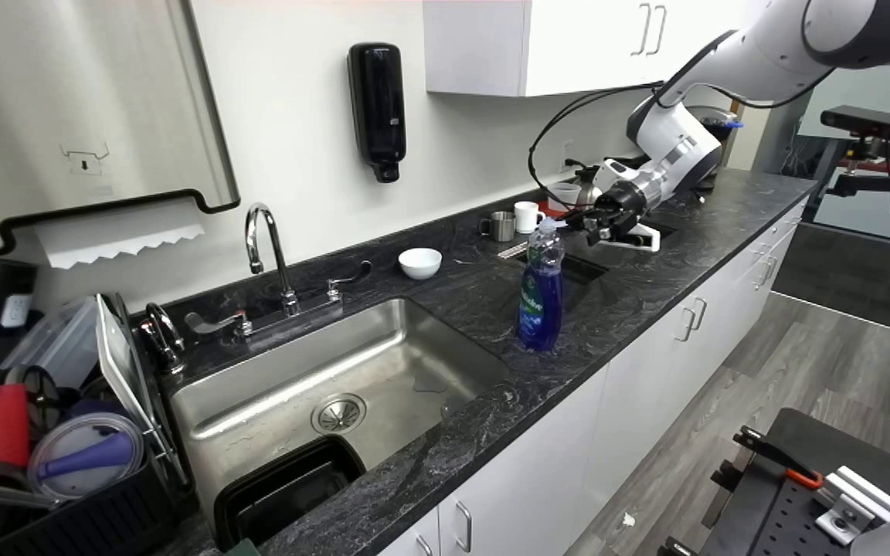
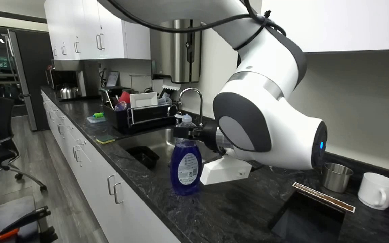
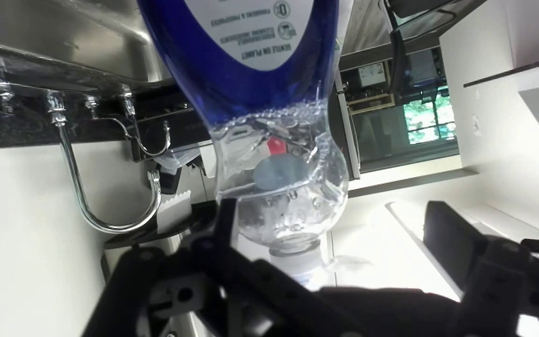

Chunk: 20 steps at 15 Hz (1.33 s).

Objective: Pick up the dish soap bottle

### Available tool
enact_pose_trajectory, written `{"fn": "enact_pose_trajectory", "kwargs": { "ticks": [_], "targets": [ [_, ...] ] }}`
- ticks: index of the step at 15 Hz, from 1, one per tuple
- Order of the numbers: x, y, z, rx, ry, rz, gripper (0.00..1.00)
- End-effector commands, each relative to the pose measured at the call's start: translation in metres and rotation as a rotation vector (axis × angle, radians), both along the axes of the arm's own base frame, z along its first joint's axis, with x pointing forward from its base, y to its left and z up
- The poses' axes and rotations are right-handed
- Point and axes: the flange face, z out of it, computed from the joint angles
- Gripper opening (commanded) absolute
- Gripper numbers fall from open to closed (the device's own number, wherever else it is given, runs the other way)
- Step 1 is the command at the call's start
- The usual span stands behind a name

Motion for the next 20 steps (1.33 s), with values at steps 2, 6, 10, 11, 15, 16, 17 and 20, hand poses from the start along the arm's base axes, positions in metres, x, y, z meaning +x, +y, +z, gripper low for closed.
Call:
{"fn": "enact_pose_trajectory", "kwargs": {
  "ticks": [2,6,10,11,15,16,17,20],
  "targets": [
    [-0.001,0.006,-0.006,0.026,-0.036,0.054,1.00],
    [-0.002,0.012,-0.020,0.033,-0.033,0.078,1.00],
    [-0.001,0.017,-0.031,0.035,-0.033,0.093,1.00],
    [-0.001,0.017,-0.032,0.035,-0.034,0.095,1.00],
    [0.000,0.012,-0.030,0.023,-0.044,0.082,1.00],
    [0.001,0.007,-0.028,0.014,-0.050,0.072,1.00],
    [0.001,0.002,-0.026,0.007,-0.058,0.062,1.00],
    [0.004,-0.015,-0.017,-0.020,-0.084,0.040,1.00]
  ]
}}
